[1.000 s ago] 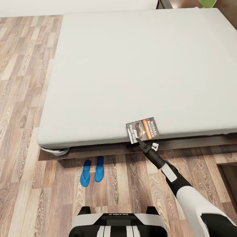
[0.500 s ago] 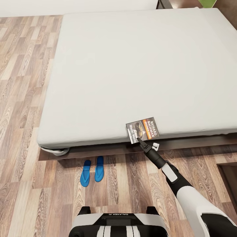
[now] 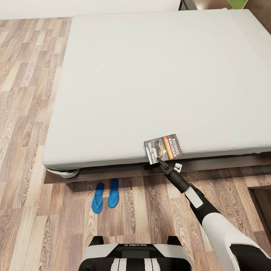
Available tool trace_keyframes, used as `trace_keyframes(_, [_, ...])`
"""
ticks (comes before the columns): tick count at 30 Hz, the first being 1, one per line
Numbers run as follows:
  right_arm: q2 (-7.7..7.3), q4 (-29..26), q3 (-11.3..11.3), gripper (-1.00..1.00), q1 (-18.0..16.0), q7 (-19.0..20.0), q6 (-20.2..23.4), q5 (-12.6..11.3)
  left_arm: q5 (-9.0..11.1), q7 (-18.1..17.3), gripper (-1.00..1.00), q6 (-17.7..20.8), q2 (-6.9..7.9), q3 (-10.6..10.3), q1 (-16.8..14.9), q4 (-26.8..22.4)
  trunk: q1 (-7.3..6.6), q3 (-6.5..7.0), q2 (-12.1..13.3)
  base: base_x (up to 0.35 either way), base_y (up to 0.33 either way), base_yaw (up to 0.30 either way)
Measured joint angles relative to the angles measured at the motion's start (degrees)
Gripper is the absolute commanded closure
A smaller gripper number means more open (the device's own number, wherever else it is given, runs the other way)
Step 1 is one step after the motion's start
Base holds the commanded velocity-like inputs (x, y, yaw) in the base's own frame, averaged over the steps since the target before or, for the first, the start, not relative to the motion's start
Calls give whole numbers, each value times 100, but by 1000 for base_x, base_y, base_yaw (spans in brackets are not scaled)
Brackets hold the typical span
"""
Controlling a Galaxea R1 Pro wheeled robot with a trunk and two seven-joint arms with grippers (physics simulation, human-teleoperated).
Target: In the bedroom, move the book from the bed onto either nightstand, and place the two sandals side by side next to the bed.
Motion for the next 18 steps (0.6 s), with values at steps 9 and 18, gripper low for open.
trace_keyframes(9, [0, 0, 0, -100, 2, 0, 0, 0, 0, 0, -100, 0, 0, 0, 0, 0, 0, 0, 0, 0, 0, 0])
trace_keyframes(18, [0, 0, -1, -100, 2, 0, 0, 0, 0, 0, -100, 2, 0, 0, 0, 0, 0, 0, 0, 0, 0, 0])
